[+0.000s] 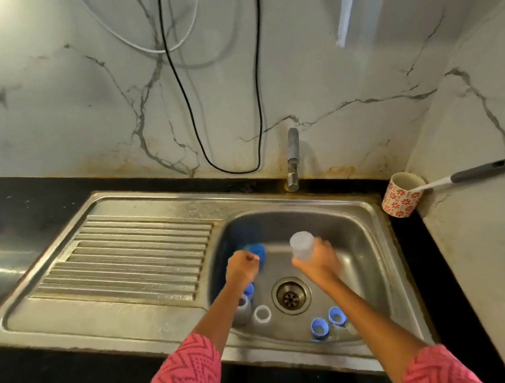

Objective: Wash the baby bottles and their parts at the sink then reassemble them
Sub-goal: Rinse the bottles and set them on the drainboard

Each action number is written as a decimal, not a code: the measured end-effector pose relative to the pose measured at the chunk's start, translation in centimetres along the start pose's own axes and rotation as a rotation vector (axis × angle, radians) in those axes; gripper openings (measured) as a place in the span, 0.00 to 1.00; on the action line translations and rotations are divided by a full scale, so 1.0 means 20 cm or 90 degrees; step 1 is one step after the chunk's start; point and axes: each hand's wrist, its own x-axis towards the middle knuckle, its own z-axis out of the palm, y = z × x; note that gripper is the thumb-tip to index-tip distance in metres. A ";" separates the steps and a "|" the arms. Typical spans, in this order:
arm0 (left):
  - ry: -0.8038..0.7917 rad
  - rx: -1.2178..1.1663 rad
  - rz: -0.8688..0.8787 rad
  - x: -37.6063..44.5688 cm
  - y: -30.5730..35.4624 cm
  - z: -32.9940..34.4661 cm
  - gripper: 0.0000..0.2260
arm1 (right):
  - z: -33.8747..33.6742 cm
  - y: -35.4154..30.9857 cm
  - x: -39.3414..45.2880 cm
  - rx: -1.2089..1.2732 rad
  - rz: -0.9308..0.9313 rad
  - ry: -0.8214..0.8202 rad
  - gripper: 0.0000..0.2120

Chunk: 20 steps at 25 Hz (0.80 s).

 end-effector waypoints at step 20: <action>0.151 0.093 0.024 0.64 -0.26 -0.95 0.08 | 0.81 -1.17 0.27 0.095 -0.193 -0.132 0.34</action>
